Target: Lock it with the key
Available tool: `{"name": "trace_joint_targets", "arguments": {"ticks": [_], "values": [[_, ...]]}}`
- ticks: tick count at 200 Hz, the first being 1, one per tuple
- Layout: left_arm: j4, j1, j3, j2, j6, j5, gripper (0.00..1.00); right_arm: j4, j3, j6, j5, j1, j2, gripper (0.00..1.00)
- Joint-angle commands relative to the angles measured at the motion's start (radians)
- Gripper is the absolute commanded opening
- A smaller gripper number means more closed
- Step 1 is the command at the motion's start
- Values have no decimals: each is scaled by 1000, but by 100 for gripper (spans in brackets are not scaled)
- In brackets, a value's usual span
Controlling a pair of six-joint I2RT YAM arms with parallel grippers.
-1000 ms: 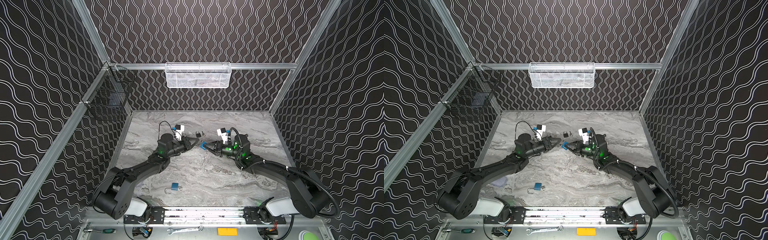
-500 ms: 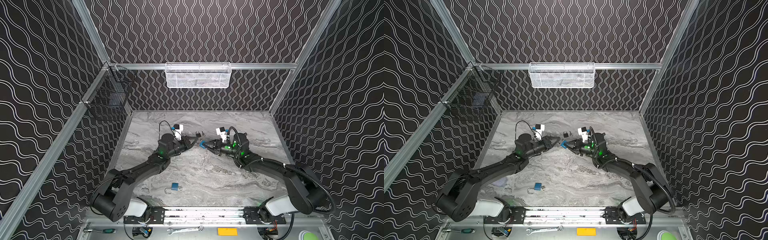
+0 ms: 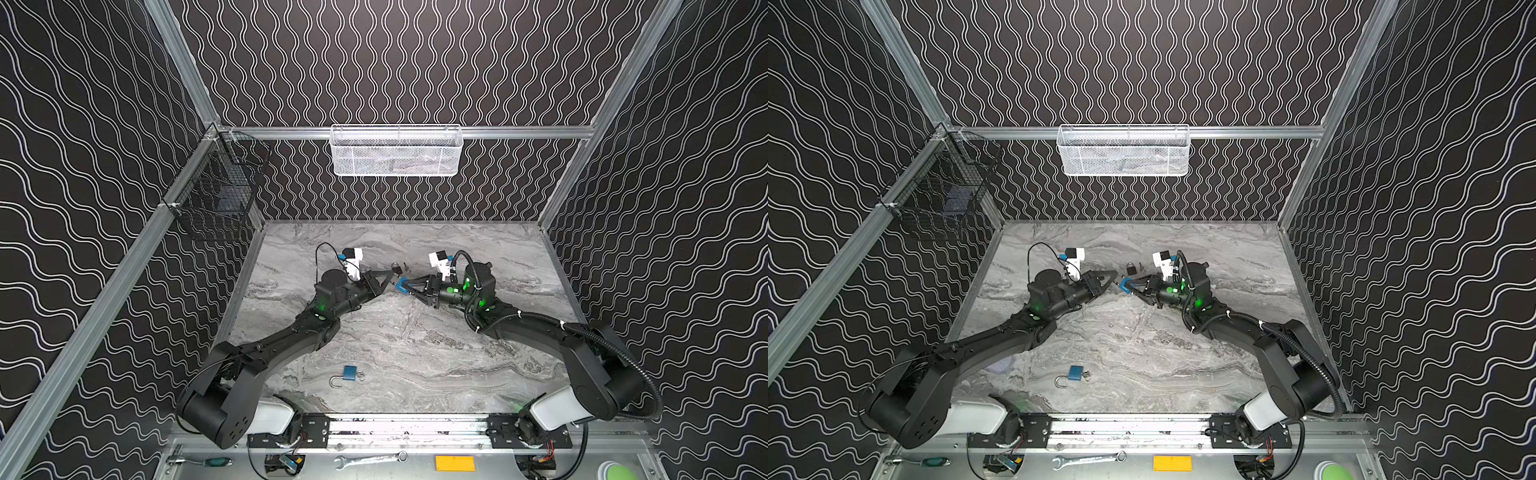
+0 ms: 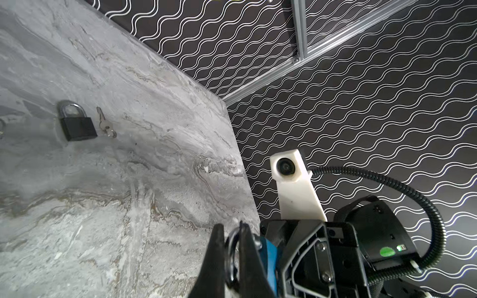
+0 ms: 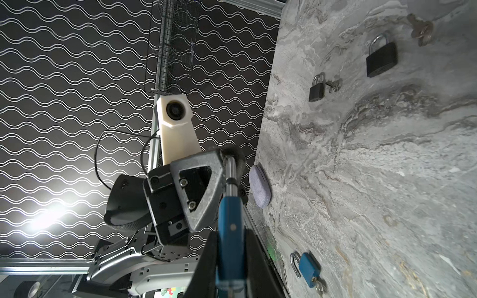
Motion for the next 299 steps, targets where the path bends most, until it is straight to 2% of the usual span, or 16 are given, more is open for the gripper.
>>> {"name": "trace_joint_targets", "arguments": {"ticks": [1,32,62,85,132,192,236,253,286,299], "values": [[-26,-41,2,12,57,255,0,184,24,38,42,8,4,0],[-43,-54,15,10,58,261,0,110,39,-23,64,10,0,0],[-57,-74,18,2,61,258,0,113,51,-20,68,10,6,0],[-26,-83,14,-4,33,265,0,13,76,-89,92,15,-3,0],[-82,-87,33,-24,49,249,0,44,62,-83,82,15,12,0],[-70,-76,66,13,3,259,0,41,23,-109,81,15,19,0],[-94,-28,79,26,-25,254,0,0,3,-146,98,14,-9,15],[-96,-6,74,32,-37,248,0,-11,4,-150,100,13,-13,25],[7,26,49,66,-103,267,0,25,-4,-132,86,13,-1,37],[47,30,41,82,-128,276,0,45,-9,-122,79,13,7,37]]}}
